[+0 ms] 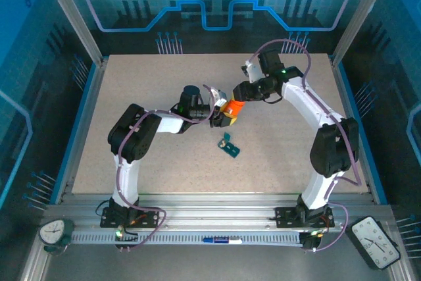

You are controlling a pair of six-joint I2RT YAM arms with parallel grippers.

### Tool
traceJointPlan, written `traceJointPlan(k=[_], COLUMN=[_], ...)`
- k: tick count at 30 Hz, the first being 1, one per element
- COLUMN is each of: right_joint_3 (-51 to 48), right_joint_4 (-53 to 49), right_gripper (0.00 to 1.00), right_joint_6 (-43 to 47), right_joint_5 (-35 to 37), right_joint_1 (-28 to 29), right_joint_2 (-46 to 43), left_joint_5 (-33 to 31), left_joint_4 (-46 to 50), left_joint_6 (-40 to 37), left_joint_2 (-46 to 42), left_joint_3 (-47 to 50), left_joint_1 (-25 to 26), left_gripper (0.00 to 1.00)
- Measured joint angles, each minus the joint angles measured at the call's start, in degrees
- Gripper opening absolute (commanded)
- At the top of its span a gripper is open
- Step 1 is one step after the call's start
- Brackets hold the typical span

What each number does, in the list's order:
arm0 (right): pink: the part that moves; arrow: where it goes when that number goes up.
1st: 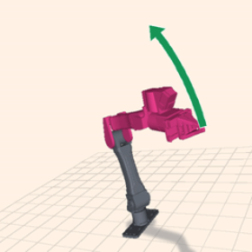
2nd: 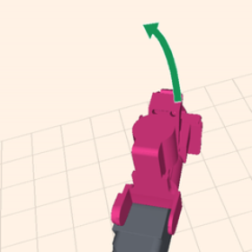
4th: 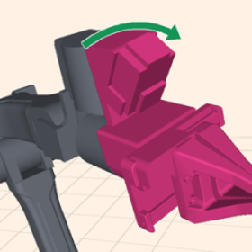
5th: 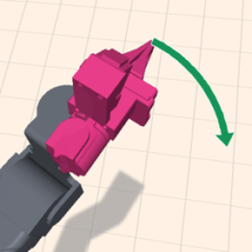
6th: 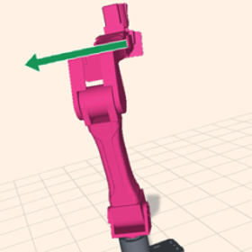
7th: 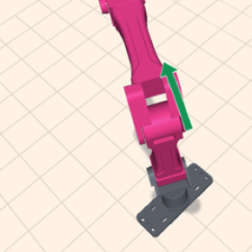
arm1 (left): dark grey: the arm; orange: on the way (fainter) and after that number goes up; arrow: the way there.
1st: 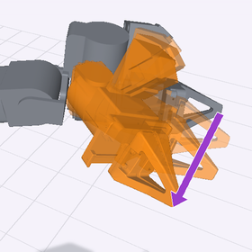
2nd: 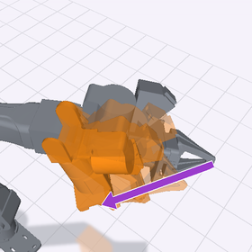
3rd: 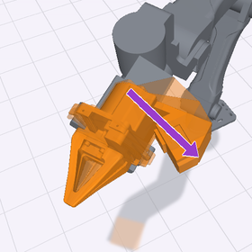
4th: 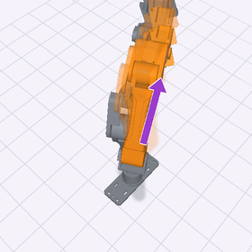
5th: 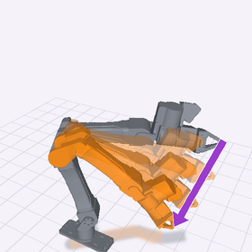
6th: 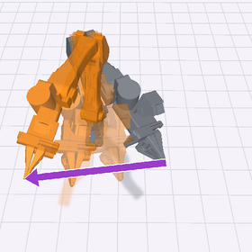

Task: Sort the pills into containers

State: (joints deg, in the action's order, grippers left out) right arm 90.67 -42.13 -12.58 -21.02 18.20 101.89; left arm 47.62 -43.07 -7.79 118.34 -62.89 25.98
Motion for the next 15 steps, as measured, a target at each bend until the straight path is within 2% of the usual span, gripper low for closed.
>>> traceJointPlan(k=[6,15], right_joint_3=[-1.4,-3.6], right_joint_4=[2.3,7.6], right_gripper=[0.27,0.27], right_joint_6=[-2.4,-7.9], right_joint_5=[-0.6,-5.4], right_joint_1=[0.0,-1.1], right_joint_2=[0.0,0.0], left_joint_5=[-0.2,-0.4], left_joint_4=[0.0,-0.1], left_joint_6=[0.5,0.6], left_joint_2=[0.0,0.0], left_joint_3=[0.3,0.5], left_joint_1=[-0.2,-1.0], left_gripper=[0.00,0.00])
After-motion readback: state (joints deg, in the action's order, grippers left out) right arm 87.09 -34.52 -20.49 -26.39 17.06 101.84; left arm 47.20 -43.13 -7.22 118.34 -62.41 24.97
